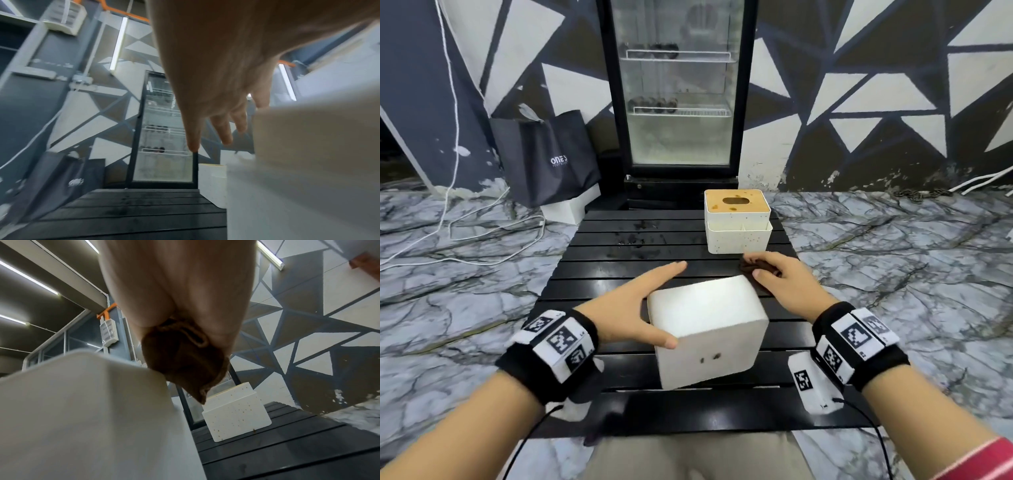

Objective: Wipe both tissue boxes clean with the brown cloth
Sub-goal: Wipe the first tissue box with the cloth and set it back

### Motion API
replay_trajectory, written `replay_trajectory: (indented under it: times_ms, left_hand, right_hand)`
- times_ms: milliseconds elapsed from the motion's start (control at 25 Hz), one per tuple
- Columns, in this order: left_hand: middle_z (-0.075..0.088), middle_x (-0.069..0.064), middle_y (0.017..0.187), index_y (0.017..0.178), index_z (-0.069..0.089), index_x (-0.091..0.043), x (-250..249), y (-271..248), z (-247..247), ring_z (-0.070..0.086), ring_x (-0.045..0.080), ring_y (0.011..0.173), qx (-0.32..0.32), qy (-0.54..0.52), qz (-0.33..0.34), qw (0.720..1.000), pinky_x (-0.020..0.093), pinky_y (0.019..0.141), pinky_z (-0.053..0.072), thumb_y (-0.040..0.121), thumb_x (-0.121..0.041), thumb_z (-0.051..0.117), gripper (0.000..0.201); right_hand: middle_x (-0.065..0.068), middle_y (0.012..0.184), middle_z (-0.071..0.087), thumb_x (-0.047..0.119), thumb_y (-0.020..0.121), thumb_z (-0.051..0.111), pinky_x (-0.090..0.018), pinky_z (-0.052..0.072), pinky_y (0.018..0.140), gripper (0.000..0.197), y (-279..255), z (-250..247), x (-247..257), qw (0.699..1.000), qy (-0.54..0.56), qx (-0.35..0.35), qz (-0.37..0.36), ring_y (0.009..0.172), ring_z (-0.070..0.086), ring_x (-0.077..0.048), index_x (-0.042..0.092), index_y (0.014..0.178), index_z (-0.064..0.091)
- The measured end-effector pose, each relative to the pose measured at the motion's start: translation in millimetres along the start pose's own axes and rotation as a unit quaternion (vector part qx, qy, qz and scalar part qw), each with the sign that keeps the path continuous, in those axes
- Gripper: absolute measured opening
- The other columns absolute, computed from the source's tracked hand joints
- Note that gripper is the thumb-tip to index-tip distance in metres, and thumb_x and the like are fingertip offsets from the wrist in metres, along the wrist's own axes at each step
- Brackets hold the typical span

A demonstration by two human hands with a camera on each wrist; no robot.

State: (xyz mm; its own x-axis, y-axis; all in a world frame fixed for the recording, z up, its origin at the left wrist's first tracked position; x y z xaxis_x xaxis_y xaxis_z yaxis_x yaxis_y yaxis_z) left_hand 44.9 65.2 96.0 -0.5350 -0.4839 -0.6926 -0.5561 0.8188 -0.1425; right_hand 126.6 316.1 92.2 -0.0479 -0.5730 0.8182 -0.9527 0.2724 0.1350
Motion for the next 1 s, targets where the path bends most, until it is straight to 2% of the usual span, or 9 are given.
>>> replay_trajectory:
  times_ms: [80, 160, 240, 320, 480, 640, 840, 920, 1000]
  left_hand:
    - [0.030, -0.029, 0.142, 0.129, 0.021, -0.062, 17.0, -7.0, -15.5, 0.028, -0.015, 0.128, -0.045, -0.005, -0.031, 0.999, 0.003, 0.101, 0.021, 0.051, -0.055, 0.083, 0.101]
    - [0.043, -0.016, 0.139, 0.133, 0.032, -0.050, 31.8, -8.0, -21.9, 0.043, 0.005, 0.127, -0.136, -0.029, -0.066, 0.988, 0.021, 0.105, 0.033, 0.070, -0.035, 0.078, 0.079]
    - [0.051, -0.006, 0.133, 0.134, 0.041, -0.038, 34.4, -6.4, -16.9, 0.058, 0.013, 0.109, -0.234, -0.044, -0.085, 0.968, 0.032, 0.099, 0.043, 0.081, -0.027, 0.070, 0.061]
    - [0.052, -0.004, 0.132, 0.136, 0.043, -0.033, 20.4, -4.7, -3.8, 0.059, 0.009, 0.090, -0.292, -0.044, -0.096, 0.951, 0.029, 0.087, 0.044, 0.086, -0.033, 0.063, 0.054]
    - [0.036, -0.005, 0.146, 0.146, 0.021, -0.033, -22.3, -1.7, 27.9, 0.048, 0.016, 0.123, -0.258, -0.045, -0.095, 0.960, 0.034, 0.104, 0.038, 0.071, -0.067, 0.057, 0.090]
    - [0.017, -0.004, 0.155, 0.149, 0.005, -0.034, -40.4, 10.3, 41.5, 0.018, 0.014, 0.142, -0.202, -0.018, -0.100, 0.974, 0.029, 0.109, 0.022, 0.066, -0.062, 0.070, 0.109]
    - [0.025, -0.008, 0.151, 0.146, 0.016, -0.029, -40.6, 21.5, 36.0, 0.024, 0.015, 0.139, -0.181, -0.019, -0.082, 0.980, 0.028, 0.107, 0.026, 0.069, -0.047, 0.075, 0.098]
    - [0.046, -0.012, 0.131, 0.125, 0.038, -0.032, -37.0, 22.5, 38.5, 0.043, 0.015, 0.124, -0.194, -0.048, -0.086, 0.976, 0.025, 0.089, 0.040, 0.066, -0.049, 0.076, 0.072]
    - [0.052, -0.016, 0.109, 0.113, 0.042, -0.030, -32.9, 22.4, 42.6, 0.052, 0.007, 0.104, -0.193, -0.087, -0.097, 0.972, 0.018, 0.070, 0.038, 0.062, -0.052, 0.076, 0.065]
  right_hand:
    - [0.006, 0.114, 0.060, 0.007, 0.089, 0.051, -0.012, 0.039, 0.088, 0.031, -14.2, -3.3, 3.1, 1.000, 0.012, 0.018, -0.015, 0.101, 0.056, -0.006, 0.026, 0.112, 0.059]
    - [0.011, 0.111, 0.060, 0.008, 0.088, 0.053, -0.006, 0.037, 0.083, 0.032, -30.7, -1.6, 8.5, 0.998, -0.002, 0.055, -0.037, 0.098, 0.054, 0.003, 0.031, 0.110, 0.059]
    - [0.016, 0.110, 0.060, 0.011, 0.087, 0.055, -0.004, 0.036, 0.082, 0.033, -46.5, 6.4, 15.8, 0.995, -0.007, 0.086, -0.055, 0.100, 0.054, 0.005, 0.035, 0.110, 0.058]
    - [0.018, 0.106, 0.060, 0.014, 0.086, 0.057, -0.003, 0.038, 0.078, 0.031, -54.7, 14.2, 21.4, 0.995, 0.005, 0.075, -0.061, 0.096, 0.055, 0.004, 0.037, 0.107, 0.055]
    - [0.010, 0.101, 0.057, 0.012, 0.080, 0.062, -0.004, 0.038, 0.070, 0.030, -48.4, 20.9, 19.5, 0.998, -0.009, -0.024, -0.065, 0.089, 0.054, -0.001, 0.035, 0.093, 0.049]
    - [0.007, 0.099, 0.052, 0.007, 0.074, 0.067, -0.001, 0.034, 0.076, 0.029, -40.3, 33.0, 10.8, 0.992, -0.050, -0.056, -0.101, 0.090, 0.050, 0.000, 0.026, 0.091, 0.052]
    - [0.007, 0.096, 0.053, 0.006, 0.072, 0.067, -0.005, 0.034, 0.081, 0.024, -20.8, 43.5, 4.9, 0.988, -0.040, -0.099, -0.115, 0.093, 0.051, -0.008, 0.019, 0.090, 0.058]
    - [0.011, 0.097, 0.053, 0.007, 0.073, 0.066, -0.012, 0.035, 0.085, 0.024, -20.6, 49.5, 0.2, 0.987, -0.025, -0.109, -0.118, 0.098, 0.050, -0.009, 0.020, 0.092, 0.059]
    - [0.018, 0.104, 0.052, 0.008, 0.076, 0.065, -0.014, 0.030, 0.094, 0.025, -23.4, 55.3, -7.0, 0.985, -0.010, -0.124, -0.121, 0.109, 0.045, -0.005, 0.020, 0.097, 0.061]
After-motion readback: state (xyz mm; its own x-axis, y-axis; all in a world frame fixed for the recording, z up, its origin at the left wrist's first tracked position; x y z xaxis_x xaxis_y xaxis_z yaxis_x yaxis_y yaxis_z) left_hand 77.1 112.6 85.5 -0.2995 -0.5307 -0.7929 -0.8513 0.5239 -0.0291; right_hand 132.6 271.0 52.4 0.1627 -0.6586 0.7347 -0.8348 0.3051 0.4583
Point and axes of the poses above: each hand's wrist, its own y-axis towards the middle knuckle, its own z-axis out of the palm, x = y × z, the point moved 2 cm from there along y, towards the middle knuckle
